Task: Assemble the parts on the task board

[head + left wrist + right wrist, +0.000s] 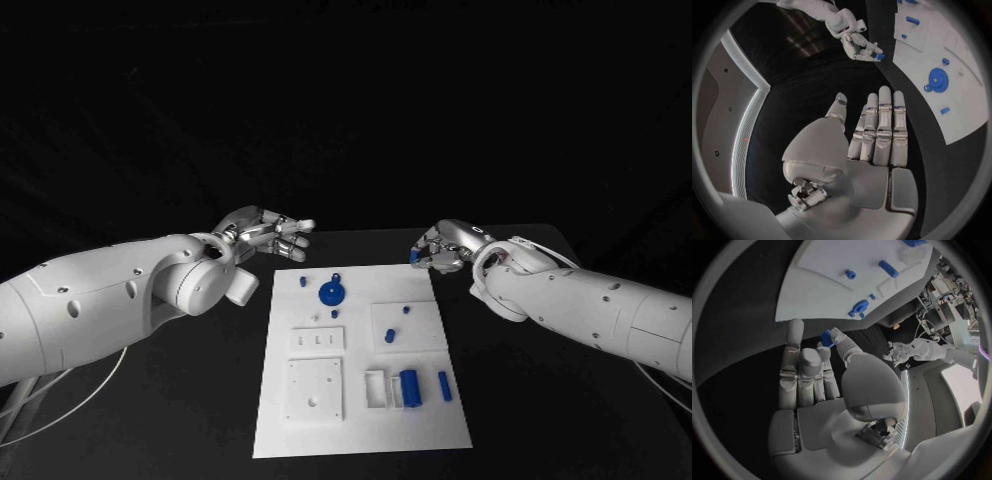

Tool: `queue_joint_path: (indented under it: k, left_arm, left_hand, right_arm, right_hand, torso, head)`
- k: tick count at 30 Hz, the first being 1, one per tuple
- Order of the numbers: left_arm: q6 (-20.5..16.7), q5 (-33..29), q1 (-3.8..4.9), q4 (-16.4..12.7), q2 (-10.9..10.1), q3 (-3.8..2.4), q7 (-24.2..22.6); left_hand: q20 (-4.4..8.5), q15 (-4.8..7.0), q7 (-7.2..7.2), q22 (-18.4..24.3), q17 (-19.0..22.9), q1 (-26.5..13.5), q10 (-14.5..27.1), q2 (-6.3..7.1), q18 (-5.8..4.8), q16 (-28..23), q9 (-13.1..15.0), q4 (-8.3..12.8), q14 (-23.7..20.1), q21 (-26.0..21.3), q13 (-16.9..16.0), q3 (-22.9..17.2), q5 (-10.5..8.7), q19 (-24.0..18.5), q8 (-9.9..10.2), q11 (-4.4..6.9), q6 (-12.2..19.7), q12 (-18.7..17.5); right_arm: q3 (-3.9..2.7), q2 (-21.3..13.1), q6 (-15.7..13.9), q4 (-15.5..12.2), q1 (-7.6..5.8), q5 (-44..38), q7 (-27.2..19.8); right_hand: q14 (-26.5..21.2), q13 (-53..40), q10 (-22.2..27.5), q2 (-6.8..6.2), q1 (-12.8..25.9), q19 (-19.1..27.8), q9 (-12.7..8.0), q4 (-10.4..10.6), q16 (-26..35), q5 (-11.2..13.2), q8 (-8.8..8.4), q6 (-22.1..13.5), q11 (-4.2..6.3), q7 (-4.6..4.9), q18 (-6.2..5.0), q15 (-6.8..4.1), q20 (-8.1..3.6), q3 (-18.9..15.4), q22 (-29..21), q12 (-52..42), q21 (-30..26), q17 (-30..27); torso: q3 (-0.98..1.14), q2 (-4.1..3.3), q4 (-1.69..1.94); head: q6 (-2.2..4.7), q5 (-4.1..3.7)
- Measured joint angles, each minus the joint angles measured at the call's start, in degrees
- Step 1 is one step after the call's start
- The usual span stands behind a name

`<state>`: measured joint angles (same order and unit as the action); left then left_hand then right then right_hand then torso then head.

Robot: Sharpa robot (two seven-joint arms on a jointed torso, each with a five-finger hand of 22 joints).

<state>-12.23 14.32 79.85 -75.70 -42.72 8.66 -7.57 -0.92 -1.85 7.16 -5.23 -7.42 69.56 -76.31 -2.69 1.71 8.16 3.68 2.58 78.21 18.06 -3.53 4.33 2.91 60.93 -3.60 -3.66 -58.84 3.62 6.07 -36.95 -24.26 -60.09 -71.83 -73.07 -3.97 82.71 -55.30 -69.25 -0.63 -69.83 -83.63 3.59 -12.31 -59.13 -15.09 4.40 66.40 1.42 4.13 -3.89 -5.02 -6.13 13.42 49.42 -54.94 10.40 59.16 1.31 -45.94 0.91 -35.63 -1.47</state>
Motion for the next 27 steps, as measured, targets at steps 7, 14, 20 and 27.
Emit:
queue_joint_path:
  k: [7, 14, 20, 27]
  left_arm:
    - [0.3, 3.5, 0.16, 2.0, 3.4, 0.03, 6.9]
    - [1.8, 6.2, 0.23, 4.4, 7.2, 0.16, 12.5]
    - [3.3, 8.6, 0.24, 5.7, 9.3, 0.56, 15.8]
    - [5.2, 10.9, 0.25, 6.3, 11.2, 0.99, 18.6]
  left_hand:
    - [-0.15, -0.42, 0.0, 0.8, -0.6, -2.6, 0.3, 2.81, 0.0, 0.8, 0.0, -4.3, -0.4, -1.8, 0.0, -1.6, 0.0, 1.2, 0.0, -0.25, 0.0, 0.0]
    - [-0.12, -0.21, 0.0, 0.8, -0.9, -4.8, 0.3, 5.73, 0.0, 1.2, 0.0, -9.2, -0.6, -3.2, -0.1, -4.6, 0.0, 1.8, 0.0, -0.25, 0.0, 0.0]
    - [0.1, -0.36, 0.0, 0.7, -1.2, -6.6, -0.2, 9.28, -0.88, 1.8, 0.0, -14.6, -1.0, -4.1, -0.1, -7.9, 0.0, 2.1, 0.0, -0.36, 0.0, 0.0]
    - [0.0, -0.72, 0.21, 0.7, -1.0, -6.4, 0.9, 9.69, -0.87, 1.8, 0.0, -15.4, -1.8, -4.9, -0.1, -8.4, 0.0, 2.0, 0.0, -0.86, 0.2, 0.0]
  right_arm:
    - [-0.01, 0.1, 0.5, -5.0, -0.64, -1.5, 2.4]
    - [-0.01, 1.2, 1.1, -9.0, -0.8, -3.1, 4.7]
    - [-0.01, 2.6, 1.5, -11.1, -0.81, -4.2, 6.3]
    - [-0.01, 4.1, 1.7, -12.8, -0.81, -5.2, 7.7]
  right_hand:
    - [0.0, 0.0, -0.2, -0.23, -0.2, 0.0, 0.0, 0.4, 0.0, 0.0, -0.66, 1.3, 0.01, -0.12, -0.01, 0.0, 0.0, 0.4, 0.0, 0.0, 0.0, 0.1]
    - [0.0, -0.1, -0.2, -0.91, -0.1, 0.0, 0.2, 0.7, 0.0, -0.2, -0.82, 1.3, 0.01, -0.12, 0.0, 0.0, 0.0, 1.0, 0.0, 0.0, 0.0, 0.0]
    - [0.0, -0.1, -0.2, -0.91, -0.1, 0.0, 0.2, 0.8, 0.0, -0.3, -0.94, 1.3, 0.0, -0.12, 0.0, 0.0, 0.0, 1.2, 0.0, 0.0, 0.0, 0.0]
    - [0.0, -0.1, -0.2, -0.91, -0.1, 0.0, 0.2, 0.9, 0.0, -0.3, -0.96, 1.3, 0.0, -0.12, -0.01, 0.0, 0.0, 1.2, 0.0, 0.0, 0.0, 0.0]
  torso:
    - [-0.37, 1.33, -0.08]
    - [-0.54, 2.38, 0.14]
    - [-0.62, 2.83, 0.31]
    - [-0.62, 2.89, 0.35]
  head:
    - [-0.43, 1.41]
    - [-0.98, 2.62]
    - [-1.16, 3.08]
    - [-1.07, 3.18]
